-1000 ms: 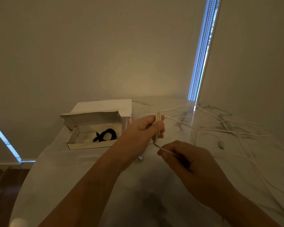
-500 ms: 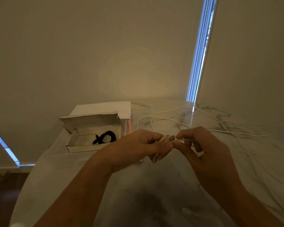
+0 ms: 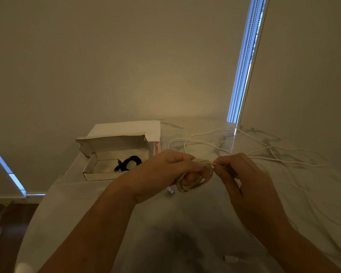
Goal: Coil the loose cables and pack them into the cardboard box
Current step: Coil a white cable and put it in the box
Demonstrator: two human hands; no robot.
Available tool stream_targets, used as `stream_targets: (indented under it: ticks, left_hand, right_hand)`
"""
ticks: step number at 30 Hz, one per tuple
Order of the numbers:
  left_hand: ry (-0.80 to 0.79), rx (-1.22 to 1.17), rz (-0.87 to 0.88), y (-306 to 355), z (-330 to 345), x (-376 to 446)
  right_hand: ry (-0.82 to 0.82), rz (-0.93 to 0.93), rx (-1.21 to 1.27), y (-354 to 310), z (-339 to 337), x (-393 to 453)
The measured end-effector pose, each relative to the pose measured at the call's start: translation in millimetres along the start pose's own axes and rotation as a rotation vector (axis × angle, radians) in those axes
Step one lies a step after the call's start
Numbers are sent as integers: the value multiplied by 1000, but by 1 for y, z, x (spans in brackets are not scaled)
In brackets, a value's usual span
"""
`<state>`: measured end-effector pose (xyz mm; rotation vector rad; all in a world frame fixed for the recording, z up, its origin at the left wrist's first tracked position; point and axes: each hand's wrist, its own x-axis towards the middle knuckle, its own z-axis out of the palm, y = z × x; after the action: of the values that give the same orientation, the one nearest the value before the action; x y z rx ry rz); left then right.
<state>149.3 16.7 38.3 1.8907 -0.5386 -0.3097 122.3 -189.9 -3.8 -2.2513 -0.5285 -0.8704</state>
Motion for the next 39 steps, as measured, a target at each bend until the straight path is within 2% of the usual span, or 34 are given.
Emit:
stream_targets:
  ticks: [9, 14, 21, 27, 33, 39]
  left_hand:
    - [-52, -939, 160, 12, -20, -2]
    - [-39, -1198, 233, 12, -28, -2]
    - [113, -1360, 210, 8, -30, 2]
    - [265, -1387, 192, 7, -27, 6]
    - [320, -1269, 162, 4, -23, 11]
    - [363, -1054, 117, 0, -9, 13]
  right_hand:
    - [9, 191, 168, 1, -2, 0]
    - [43, 214, 240, -6, -1, -1]
    - [74, 206, 189, -7, 1, -3]
    - [-54, 191, 144, -12, 2, -6]
    - [-175, 113, 114, -20, 5, -11]
    - [-219, -3, 66, -26, 0, -12]
